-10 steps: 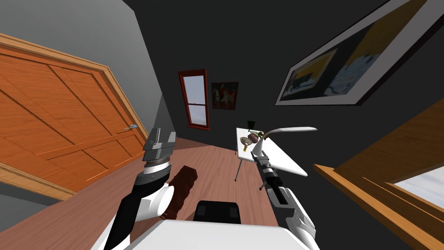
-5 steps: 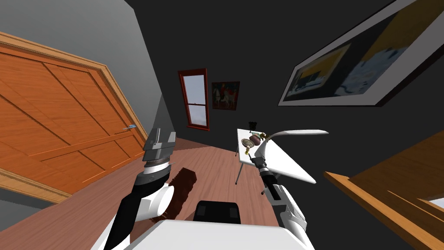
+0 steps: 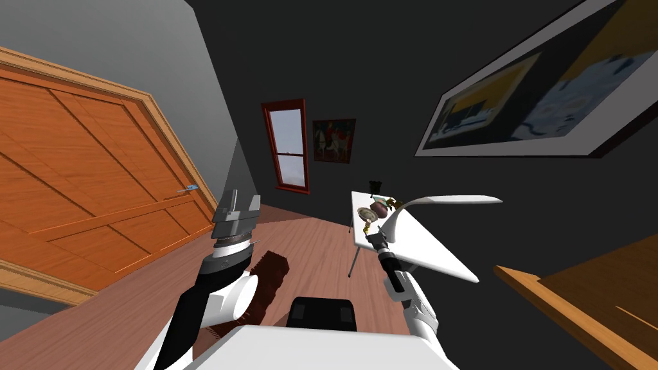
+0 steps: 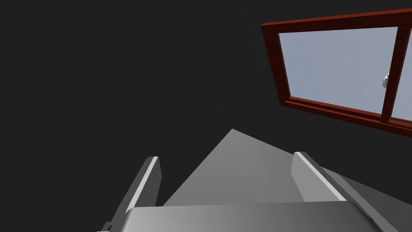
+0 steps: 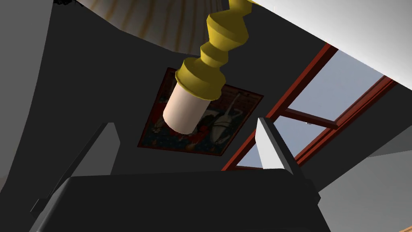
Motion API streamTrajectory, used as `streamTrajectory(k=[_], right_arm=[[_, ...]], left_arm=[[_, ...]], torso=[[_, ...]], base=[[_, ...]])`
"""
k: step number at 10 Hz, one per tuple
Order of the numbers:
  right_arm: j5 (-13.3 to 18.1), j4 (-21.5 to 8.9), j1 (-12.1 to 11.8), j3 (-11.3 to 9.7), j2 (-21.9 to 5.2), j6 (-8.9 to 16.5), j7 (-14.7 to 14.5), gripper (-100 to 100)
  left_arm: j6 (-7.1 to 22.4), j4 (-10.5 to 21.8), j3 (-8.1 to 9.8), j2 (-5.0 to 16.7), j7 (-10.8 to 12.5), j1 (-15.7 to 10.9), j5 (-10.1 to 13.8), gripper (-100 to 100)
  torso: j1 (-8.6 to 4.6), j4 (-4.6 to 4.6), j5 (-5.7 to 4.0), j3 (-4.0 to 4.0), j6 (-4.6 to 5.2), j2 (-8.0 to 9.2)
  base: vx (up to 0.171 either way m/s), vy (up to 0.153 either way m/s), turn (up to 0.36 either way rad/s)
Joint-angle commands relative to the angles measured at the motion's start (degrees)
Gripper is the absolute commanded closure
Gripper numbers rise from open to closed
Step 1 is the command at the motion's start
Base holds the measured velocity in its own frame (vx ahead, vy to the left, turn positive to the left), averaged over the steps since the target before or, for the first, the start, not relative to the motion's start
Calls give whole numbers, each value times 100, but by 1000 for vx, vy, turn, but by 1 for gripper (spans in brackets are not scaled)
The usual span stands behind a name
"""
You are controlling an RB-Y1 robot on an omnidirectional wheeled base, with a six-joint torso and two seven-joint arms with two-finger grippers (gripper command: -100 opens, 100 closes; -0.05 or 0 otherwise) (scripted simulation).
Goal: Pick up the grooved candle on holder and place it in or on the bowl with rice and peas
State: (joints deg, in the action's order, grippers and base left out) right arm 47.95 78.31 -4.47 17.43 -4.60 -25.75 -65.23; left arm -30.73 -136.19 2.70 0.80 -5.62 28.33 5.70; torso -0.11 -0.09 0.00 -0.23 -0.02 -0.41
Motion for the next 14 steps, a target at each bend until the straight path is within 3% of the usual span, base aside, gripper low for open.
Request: streamTrajectory(k=[1, 3, 4, 5, 6, 7, 8, 12, 13, 14], right_arm=[[112, -62, 35, 18, 222, 45, -123, -100], [189, -105, 64, 51, 487, 84, -204, -100], [162, -126, 78, 55, 427, 61, -204, -100], [165, -134, 80, 60, 440, 55, -221, 0], [169, -92, 185, 31, 376, 213, -146, -100], [166, -95, 117, 42, 400, 123, -180, -100], [167, -89, 124, 39, 395, 144, -167, 100], [162, -89, 125, 40, 400, 142, -161, 100], [162, -89, 125, 39, 399, 142, -162, 0], [162, -89, 125, 40, 399, 142, -162, 100]], left_arm=[[0, 0, 0, 0, 0, 0, 0, 0], [0, 0, 0, 0, 0, 0, 0, 0], [0, 0, 0, 0, 0, 0, 0, 0], [0, 0, 0, 0, 0, 0, 0, 0], [0, 0, 0, 0, 0, -1, 0, 0], [0, 0, 0, 0, 0, 0, 0, 0], [0, 0, 0, 0, 0, 0, 0, 0], [0, 0, 0, 0, 0, -1, 0, 0], [0, 0, 0, 0, 0, -1, 0, 0], [0, 0, 0, 0, 0, -1, 0, 0]], torso=[[0, 0, 0, 0, 0, 0], [-8, 0, -1, 1, 1, 3], [-10, 1, -2, 4, 1, 7], [-1, 3, 0, 9, 1, 16], [6, 5, 2, 13, 1, 23], [10, 4, 3, 7, -1, 9], [10, 2, 3, 7, 1, 14], [12, 4, 6, 14, 0, 26], [12, 5, 6, 15, 0, 27], [12, 5, 6, 15, 0, 27]], base=[[65, -43, -7], [55, -57, -16], [20, -24, 1], [0, 0, 0], [59, 3, 49], [38, 0, 14], [5, 0, -2], [0, 0, 0], [0, 0, 0], [0, 0, 0]])
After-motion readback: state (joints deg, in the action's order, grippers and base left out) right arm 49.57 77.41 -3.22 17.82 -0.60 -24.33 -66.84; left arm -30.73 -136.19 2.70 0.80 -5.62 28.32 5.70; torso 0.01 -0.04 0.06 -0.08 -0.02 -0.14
